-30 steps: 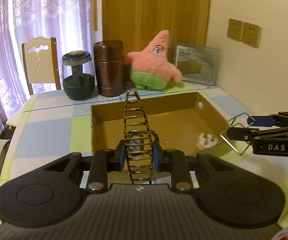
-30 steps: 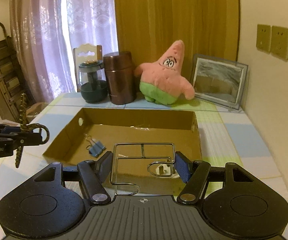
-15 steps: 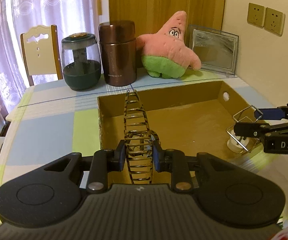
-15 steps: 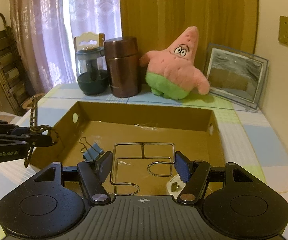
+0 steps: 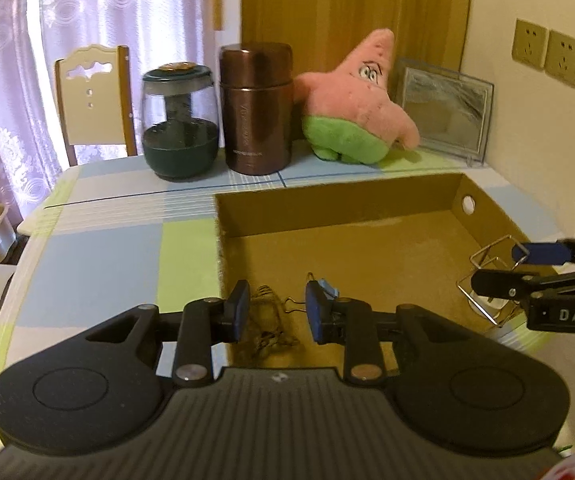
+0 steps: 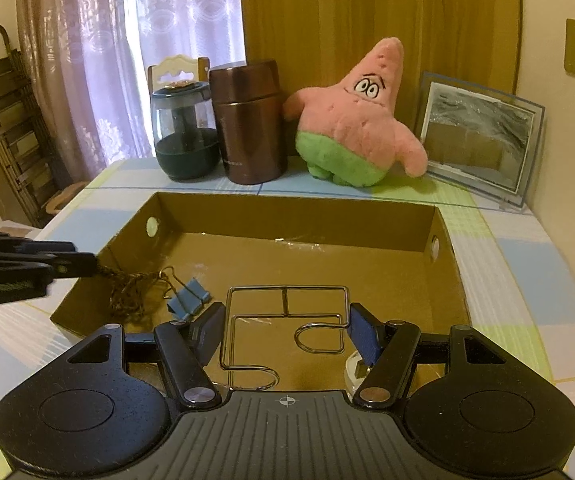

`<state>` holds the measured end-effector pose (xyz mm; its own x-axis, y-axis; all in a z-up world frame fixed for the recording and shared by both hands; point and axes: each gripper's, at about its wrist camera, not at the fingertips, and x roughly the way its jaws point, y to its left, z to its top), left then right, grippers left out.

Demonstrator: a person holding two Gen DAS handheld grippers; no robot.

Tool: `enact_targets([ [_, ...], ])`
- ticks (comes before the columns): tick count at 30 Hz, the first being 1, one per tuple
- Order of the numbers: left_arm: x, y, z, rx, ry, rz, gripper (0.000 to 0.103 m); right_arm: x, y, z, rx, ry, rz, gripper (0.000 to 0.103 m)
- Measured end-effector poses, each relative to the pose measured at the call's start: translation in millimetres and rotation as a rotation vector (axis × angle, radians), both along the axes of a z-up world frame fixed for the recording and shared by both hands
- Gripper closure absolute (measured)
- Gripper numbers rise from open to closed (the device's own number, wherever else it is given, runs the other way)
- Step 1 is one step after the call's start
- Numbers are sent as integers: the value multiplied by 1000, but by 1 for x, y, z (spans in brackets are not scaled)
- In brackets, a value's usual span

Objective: Organize rigid objects
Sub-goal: 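Withdraw both open tools from the box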

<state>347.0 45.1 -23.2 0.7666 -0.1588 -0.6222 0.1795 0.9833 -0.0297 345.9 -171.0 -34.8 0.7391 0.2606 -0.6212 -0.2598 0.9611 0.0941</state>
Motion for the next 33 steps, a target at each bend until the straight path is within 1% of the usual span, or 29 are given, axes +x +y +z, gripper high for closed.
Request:
enact_targets([
  [3,-12,10,3,-13,-7,25,78,0,0,-1,0,4,0,40],
  [9,-31,20,3,-23,-6,42,78,6,4,-2,-3,11,4,40],
  [14,-38,22,1,-27,-7,50,78,12,8,-6,-8,20,3,40],
  [18,-42,23,1,-29,-4,52,77,15,10,-7,21,21,15,40],
  [19,-44,23,2,-29,-6,51,75,15,10,-6,20,20,10,39],
  [22,-50,23,3,-36,-9,51,70,9,5,-2,44,14,-7,29],
  [23,-53,22,4,-38,-10,53,69,6,2,0,51,15,-11,28],
  [24,-55,22,5,-38,-11,54,68,2,0,2,58,18,-13,27],
  [27,-66,19,9,-41,-16,54,60,-14,-10,8,78,31,-28,27],
  [29,-75,17,12,-42,-21,57,51,-28,-18,10,87,49,-47,26],
  [33,-96,9,18,-44,-25,62,44,-59,-29,12,104,78,-84,26],
])
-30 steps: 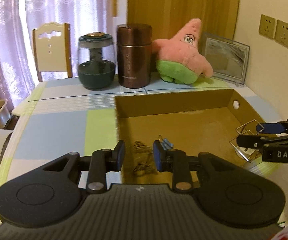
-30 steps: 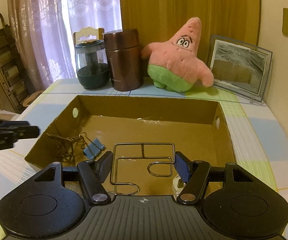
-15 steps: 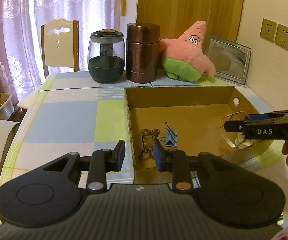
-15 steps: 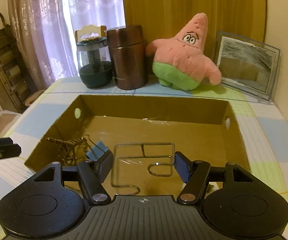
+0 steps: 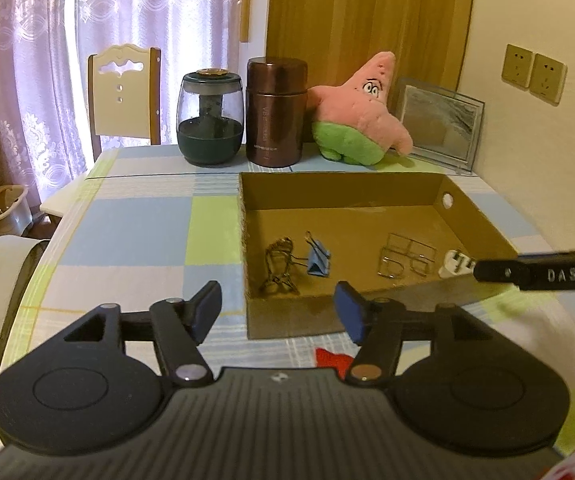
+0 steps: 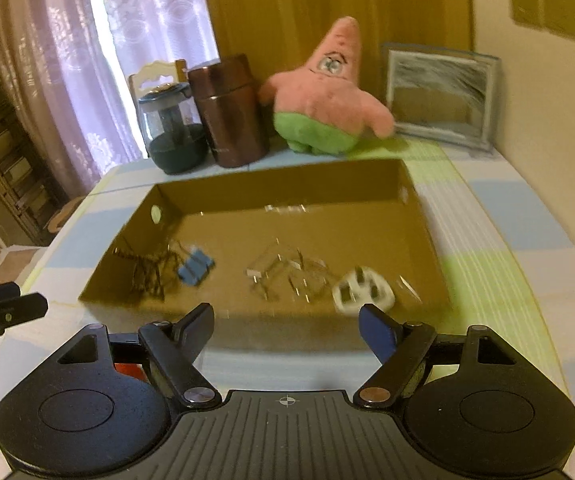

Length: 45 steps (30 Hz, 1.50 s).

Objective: Organize rigid objects
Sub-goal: 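Withdraw both open tools from the box, then move both tools toward the white remote and toothpick box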

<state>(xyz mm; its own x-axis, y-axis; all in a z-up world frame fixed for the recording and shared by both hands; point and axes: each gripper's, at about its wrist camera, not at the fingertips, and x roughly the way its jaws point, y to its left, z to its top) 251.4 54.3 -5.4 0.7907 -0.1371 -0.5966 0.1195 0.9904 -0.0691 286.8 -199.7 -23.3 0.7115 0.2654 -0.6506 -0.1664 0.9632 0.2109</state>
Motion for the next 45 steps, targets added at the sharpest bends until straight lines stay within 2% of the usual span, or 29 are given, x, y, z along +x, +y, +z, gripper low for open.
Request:
enact_targets([
  [10,-56,-13,13,0,-1,20,40,-81,-20,20,47,-25,-73,26],
  [23,-131,-22,9,-6,20,40,38,-174,-25,28,-2,-76,-97,26],
  [33,-174,-28,9,-3,27,34,37,-212,-26,28,-57,-98,-82,26],
  [45,-194,-37,6,7,41,10,36,-232,-25,22,-52,-82,-50,26],
])
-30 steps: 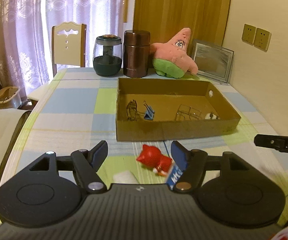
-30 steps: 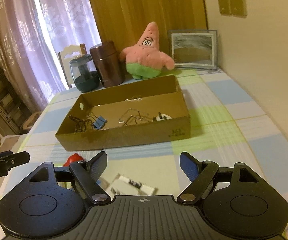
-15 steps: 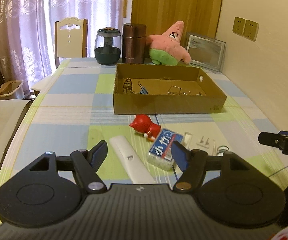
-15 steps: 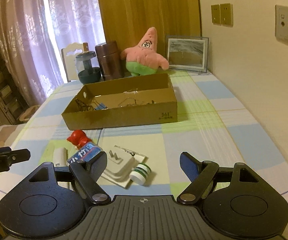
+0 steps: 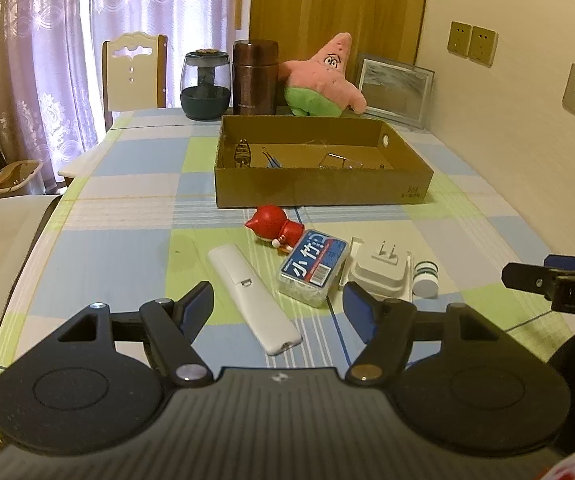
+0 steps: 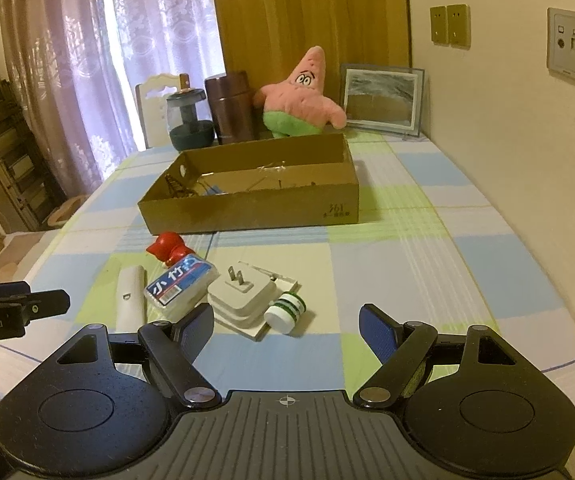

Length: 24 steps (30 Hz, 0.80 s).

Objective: Organize rigid objects
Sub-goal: 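Move both tools toward the white remote and toothpick box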

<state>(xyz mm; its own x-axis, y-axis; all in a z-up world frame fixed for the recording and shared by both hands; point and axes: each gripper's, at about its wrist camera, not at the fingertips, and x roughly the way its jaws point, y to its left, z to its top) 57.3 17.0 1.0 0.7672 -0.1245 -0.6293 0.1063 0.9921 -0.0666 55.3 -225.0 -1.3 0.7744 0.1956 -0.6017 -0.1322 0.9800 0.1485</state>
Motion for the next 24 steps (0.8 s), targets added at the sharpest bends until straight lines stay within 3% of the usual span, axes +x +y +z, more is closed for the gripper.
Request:
enact_targets([
  [24,12,-7,-35,8,82,-4,36,14,-1,-31,-13,69,31,26],
])
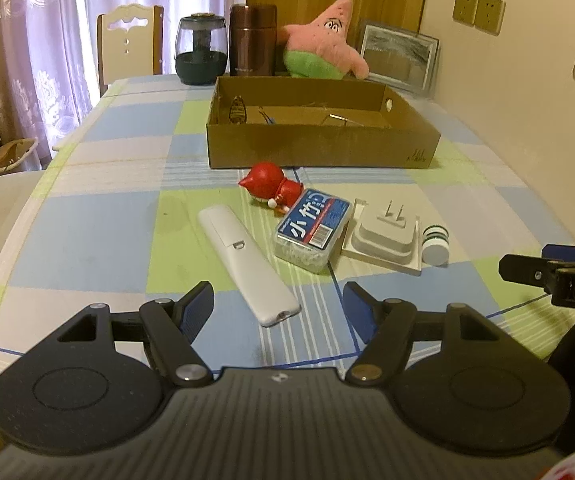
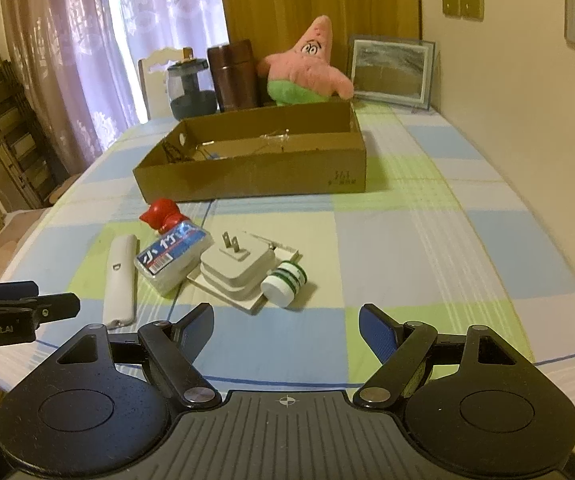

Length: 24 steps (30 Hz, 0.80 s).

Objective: Organize rigid objects
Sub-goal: 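Move both tools toward the white remote and toothpick box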

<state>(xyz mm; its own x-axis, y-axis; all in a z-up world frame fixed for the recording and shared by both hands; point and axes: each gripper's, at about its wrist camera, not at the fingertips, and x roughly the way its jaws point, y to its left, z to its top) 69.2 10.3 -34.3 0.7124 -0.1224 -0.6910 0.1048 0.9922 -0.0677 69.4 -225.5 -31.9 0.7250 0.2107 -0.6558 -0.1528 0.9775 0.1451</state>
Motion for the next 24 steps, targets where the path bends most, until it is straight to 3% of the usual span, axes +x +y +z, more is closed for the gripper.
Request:
enact_targets([
  [16,34,-7,-20,5,18,-33,36,35,0,-23,-16,30,18,26],
  [24,55,-13,-27,44,12,-128,36,64,8,-33,-147,45,239,27],
])
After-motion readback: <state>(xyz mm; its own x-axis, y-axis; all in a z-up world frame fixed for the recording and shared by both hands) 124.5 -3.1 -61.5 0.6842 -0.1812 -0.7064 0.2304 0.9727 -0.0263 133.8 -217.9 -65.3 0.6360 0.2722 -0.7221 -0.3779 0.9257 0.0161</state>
